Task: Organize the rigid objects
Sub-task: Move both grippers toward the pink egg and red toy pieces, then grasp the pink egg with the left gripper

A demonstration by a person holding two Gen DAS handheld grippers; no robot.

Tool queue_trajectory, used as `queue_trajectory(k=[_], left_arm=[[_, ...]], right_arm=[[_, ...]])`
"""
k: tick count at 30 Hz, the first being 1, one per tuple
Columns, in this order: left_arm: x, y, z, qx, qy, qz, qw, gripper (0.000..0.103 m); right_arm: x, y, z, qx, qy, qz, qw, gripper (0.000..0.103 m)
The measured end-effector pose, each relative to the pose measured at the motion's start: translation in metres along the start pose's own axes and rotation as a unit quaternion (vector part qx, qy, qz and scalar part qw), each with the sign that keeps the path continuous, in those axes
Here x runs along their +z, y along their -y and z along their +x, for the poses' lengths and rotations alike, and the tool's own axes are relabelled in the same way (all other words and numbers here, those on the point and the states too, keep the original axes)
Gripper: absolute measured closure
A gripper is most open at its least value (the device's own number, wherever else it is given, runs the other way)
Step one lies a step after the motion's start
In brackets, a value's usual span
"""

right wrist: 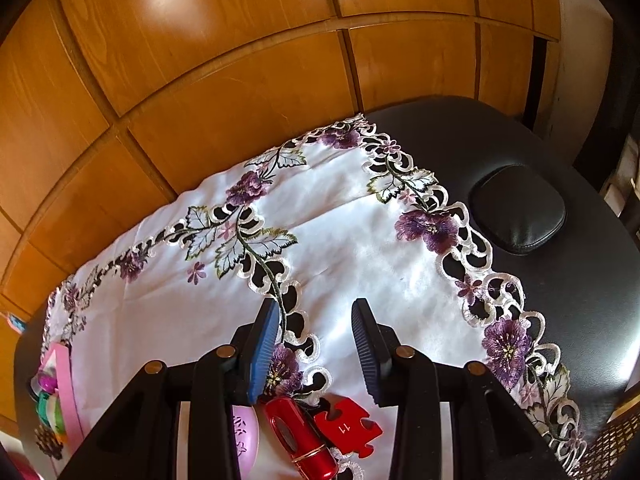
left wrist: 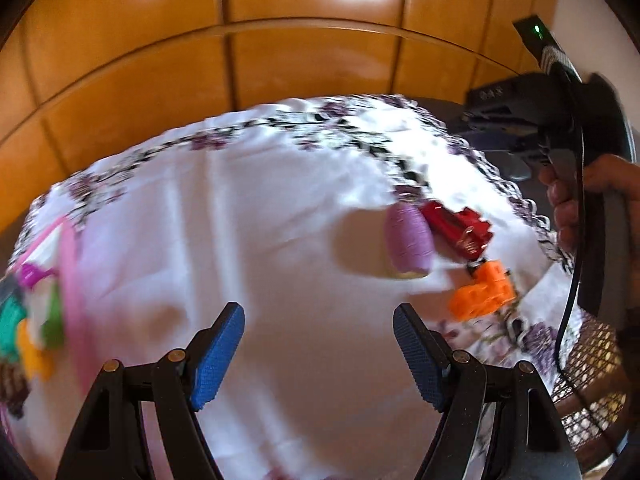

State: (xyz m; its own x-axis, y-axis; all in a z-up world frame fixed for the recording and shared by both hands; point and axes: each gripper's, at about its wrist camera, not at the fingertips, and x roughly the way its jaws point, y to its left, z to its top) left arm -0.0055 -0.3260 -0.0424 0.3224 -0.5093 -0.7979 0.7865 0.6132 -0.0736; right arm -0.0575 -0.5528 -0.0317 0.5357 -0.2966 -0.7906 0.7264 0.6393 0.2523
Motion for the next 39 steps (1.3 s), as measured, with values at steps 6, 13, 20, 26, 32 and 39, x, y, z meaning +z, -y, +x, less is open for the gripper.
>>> queue_trajectory(k=[6, 13, 20, 26, 32, 39], left_arm=[[0.027, 0.026, 0.029, -0.036, -0.002, 0.023, 0.9991, 0.026], [0.048, 0.047, 0.076, -0.049, -0.035, 0.034, 0.9976, 0.036], [0.042, 0.042, 0.088, -0.038, -0.018, 0.028, 0.9987, 0.06], [0.013, 0.001, 0.065, 0.005, -0.002, -0.018, 0.9998, 0.06], [-0.014, -0.016, 0.047, 0.029, 0.024, -0.026, 0.999, 0.059], [-0.017, -0.012, 0.05, 0.047, 0.036, -0.007, 0.9982, 0.059]], right_arm=[[0.001, 0.007, 0.001, 0.01, -0.006, 0.021, 1.0, 0.066], [0.0, 0.004, 0.006, 0.008, -0.017, 0.016, 1.0, 0.065], [-0.002, 0.003, 0.012, 0.003, -0.029, 0.01, 1.0, 0.065], [-0.005, -0.003, 0.017, 0.0, -0.039, -0.011, 0.999, 0.065], [-0.01, -0.012, 0.026, -0.017, -0.055, -0.039, 0.998, 0.065], [-0.012, -0.011, 0.03, -0.034, -0.061, -0.045, 0.997, 0.065]])
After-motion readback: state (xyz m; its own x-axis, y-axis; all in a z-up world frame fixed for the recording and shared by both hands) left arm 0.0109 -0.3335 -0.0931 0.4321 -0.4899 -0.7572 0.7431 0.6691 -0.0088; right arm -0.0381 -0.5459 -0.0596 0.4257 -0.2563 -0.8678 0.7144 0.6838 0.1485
